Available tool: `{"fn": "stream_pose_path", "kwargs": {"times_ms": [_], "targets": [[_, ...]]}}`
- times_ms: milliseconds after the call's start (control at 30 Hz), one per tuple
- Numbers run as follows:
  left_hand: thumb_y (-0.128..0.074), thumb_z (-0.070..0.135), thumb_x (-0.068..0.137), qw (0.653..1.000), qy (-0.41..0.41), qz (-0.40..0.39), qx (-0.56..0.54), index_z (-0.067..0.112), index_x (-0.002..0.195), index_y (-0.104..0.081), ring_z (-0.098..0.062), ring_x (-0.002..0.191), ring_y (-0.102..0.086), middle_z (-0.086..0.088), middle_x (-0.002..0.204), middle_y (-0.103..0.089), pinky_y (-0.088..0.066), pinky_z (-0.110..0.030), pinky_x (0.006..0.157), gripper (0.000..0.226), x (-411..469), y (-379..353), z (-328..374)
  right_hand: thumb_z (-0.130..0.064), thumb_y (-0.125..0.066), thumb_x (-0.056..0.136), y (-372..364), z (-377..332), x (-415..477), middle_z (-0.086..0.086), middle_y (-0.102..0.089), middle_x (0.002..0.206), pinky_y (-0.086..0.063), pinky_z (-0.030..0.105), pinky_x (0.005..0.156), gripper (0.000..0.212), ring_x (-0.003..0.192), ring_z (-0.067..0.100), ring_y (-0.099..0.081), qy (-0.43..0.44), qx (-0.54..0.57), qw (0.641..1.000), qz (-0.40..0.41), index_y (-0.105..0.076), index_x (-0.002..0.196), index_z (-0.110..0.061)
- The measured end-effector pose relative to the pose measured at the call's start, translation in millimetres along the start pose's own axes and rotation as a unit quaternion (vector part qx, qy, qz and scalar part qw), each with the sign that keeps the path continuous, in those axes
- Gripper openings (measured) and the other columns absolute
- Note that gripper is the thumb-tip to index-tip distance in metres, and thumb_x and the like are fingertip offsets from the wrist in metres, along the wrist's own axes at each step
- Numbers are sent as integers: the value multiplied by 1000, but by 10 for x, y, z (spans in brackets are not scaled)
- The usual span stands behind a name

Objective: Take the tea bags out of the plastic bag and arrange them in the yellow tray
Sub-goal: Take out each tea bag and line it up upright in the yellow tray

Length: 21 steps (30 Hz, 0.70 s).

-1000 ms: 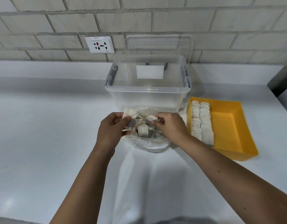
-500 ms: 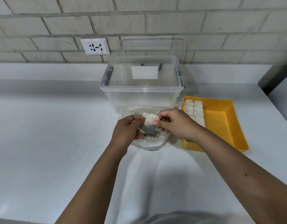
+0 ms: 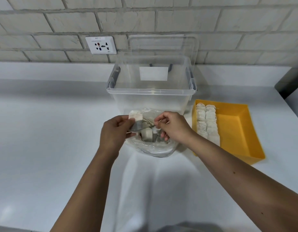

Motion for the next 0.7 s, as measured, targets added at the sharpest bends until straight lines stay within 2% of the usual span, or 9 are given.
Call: {"fn": "stream_pose_path", "kwargs": {"times_ms": [67,100,167,233,367,467,533,600,700], "targets": [[-66,8,92,1000,-5,10,-4,11,89,-71,-17,70,-71,2,67,-72,-61,-30,71,7,32,94,16,-10,-65,90,-111,88,31,7,-67,72,-49,26,40,10,41,12,-59,-11,-46,999,-19,-66,99,-6],[-65,8,92,1000,-4,11,-8,10,90,-71,-18,70,-71,2,68,-72,-61,-30,71,6,35,116,17,-10,-67,89,-174,121,49,7,-69,76,-50,26,41,12,43,13,-59,-12,-70,997,-28,-66,100,-6],[-65,9,93,1000,-1,9,-12,9,91,-70,-17,69,-71,0,69,-72,-62,-30,71,6,30,122,10,-17,-72,85,-272,142,85,7,-72,90,-56,31,58,18,62,19,-67,1,-139,990,-35,-68,101,-10],[-65,8,93,1000,3,6,-13,9,90,-70,-15,66,-70,1,67,-70,-62,-31,72,5,23,101,1,-24,-75,81,-335,132,112,5,-71,96,-55,36,78,21,85,23,-67,13,-208,978,-31,-70,98,-13],[-66,10,93,1000,3,7,-7,9,90,-69,-10,61,-68,2,66,-69,-62,-33,74,5,30,88,7,-26,-76,80,-335,91,77,-1,-66,85,-53,36,77,13,82,21,-63,32,-238,970,-27,-66,81,-18],[-66,13,93,1000,-3,13,-3,9,92,-70,-7,58,-65,7,61,-66,-61,-34,75,6,45,101,7,-24,-79,78,-184,1,-38,-7,-67,83,-52,31,73,12,78,11,-63,65,-226,971,-44,-69,84,-20],[-66,14,93,1000,-7,9,-3,8,96,-71,-7,58,-64,8,60,-66,-61,-33,76,9,44,79,2,-22,-80,77,-35,-101,-143,-9,-67,79,-47,20,66,12,67,0,-58,80,-185,978,-52,-70,83,-20],[-67,15,92,1000,-6,-5,-4,8,98,-72,-10,64,-66,5,64,-68,-61,-31,75,11,18,3,5,-22,-80,77,98,-214,-236,-8,-66,75,-41,12,61,13,60,-2,-53,88,-132,985,-63,-71,84,-16],[-70,16,90,999,14,-46,-19,8,101,-74,-17,76,-67,-9,84,-71,-61,-29,74,14,-41,-173,0,-18,-79,80,190,-331,-306,8,-72,83,-48,21,66,15,68,7,-59,75,-49,990,-107,-71,90,-10]]}}
Point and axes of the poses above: each hand's wrist, its own x-axis towards the middle knuckle, its own y-axis out of the back of the hand, z = x × y, the point moved 7 cm from there along x, towards the middle knuckle
